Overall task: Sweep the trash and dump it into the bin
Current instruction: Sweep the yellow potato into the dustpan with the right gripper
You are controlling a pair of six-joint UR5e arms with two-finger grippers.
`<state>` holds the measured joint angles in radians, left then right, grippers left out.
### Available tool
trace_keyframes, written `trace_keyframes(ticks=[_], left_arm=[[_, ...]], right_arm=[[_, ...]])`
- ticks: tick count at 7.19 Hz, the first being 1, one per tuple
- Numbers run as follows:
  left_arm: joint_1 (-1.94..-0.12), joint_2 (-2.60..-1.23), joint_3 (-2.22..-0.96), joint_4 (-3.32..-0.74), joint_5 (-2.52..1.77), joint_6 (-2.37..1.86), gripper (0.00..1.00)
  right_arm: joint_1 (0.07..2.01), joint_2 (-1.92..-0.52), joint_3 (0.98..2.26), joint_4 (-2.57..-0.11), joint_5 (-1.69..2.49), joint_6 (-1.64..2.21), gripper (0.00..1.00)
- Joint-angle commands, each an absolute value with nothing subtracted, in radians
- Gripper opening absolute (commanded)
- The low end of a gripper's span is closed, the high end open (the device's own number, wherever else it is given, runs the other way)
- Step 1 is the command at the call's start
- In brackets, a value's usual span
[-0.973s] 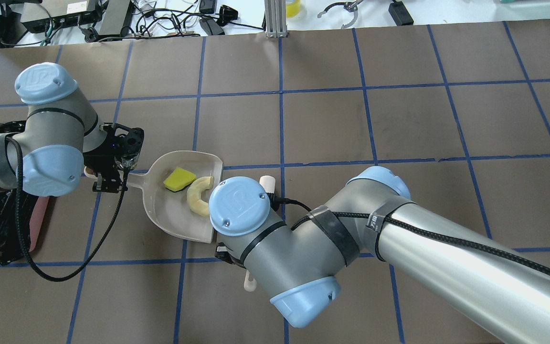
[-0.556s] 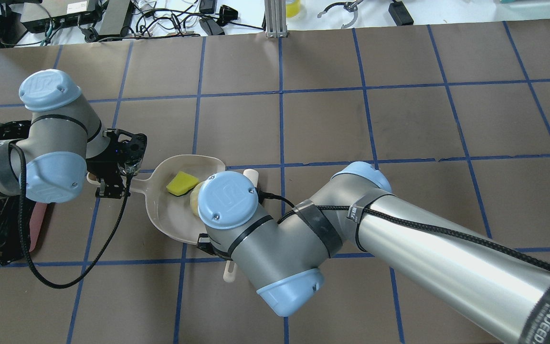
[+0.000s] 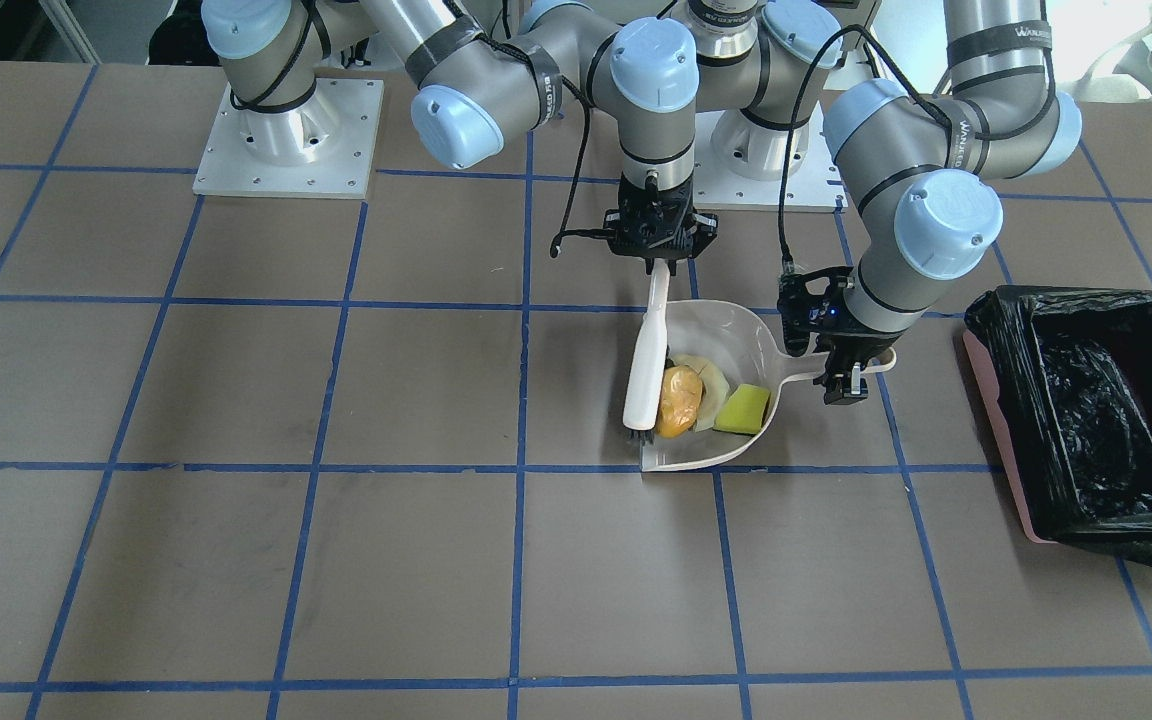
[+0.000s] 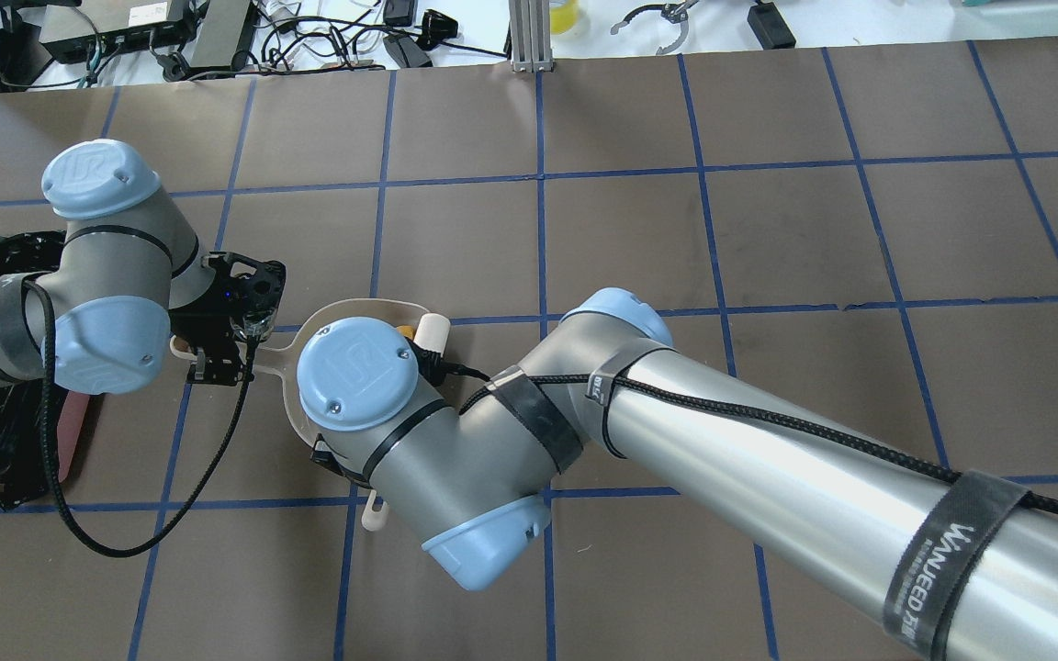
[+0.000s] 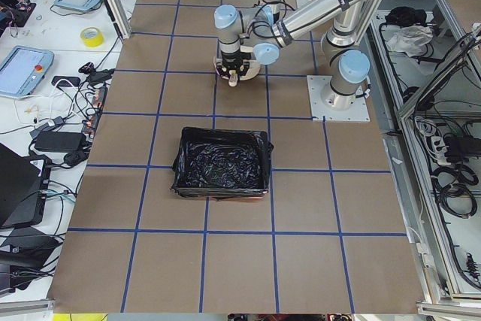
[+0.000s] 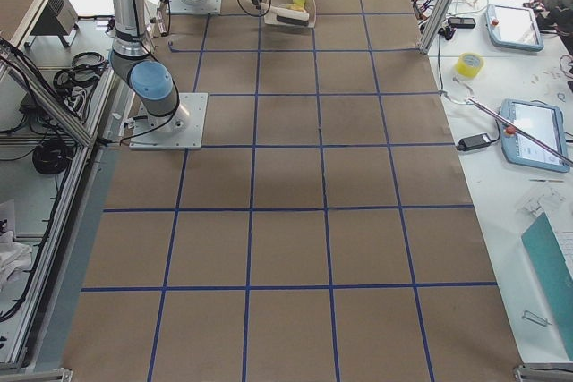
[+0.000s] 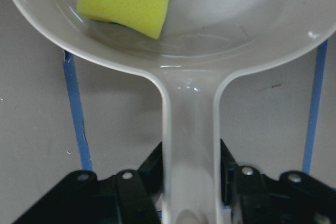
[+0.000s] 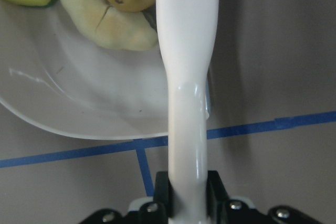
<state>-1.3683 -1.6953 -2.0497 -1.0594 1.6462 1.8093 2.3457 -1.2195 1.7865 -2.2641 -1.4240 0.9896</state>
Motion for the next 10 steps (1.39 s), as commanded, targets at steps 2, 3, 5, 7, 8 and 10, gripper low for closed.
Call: trace_keyframes(ticks=[2, 3, 5, 7, 8, 10], left_arm=[[-1.367, -1.712, -2.046, -1.033, 1.64, 1.809, 0.0], [-1.367, -1.716, -2.046, -1.029, 1.637, 1.809, 0.0], [-1.365, -1.72, -2.046, -1.031, 1.62, 1.81, 0.0], [-1.365, -1.721, -2.045, -1.029, 1.62, 1.81, 0.0], [-1.364, -1.723, -2.045, -1.025, 1.62, 1.812, 0.0], [-1.364, -1.723, -2.046, -1.025, 1.62, 1.81, 0.0]], right_arm=[[2.358, -1.221, 1.77, -2.208, -1.423, 0.997, 0.0], [2.347, -1.218, 1.775, -2.207, -1.44, 0.947, 0.0], [2.347, -1.209, 1.779, -2.195, -1.483, 0.927, 0.0], [2.347, -1.212, 1.779, -2.145, -1.566, 0.852, 0.0], [2.349, -1.212, 1.781, -2.141, -1.568, 0.85, 0.0], [2.347, -1.216, 1.778, -2.143, -1.568, 0.845, 0.0]])
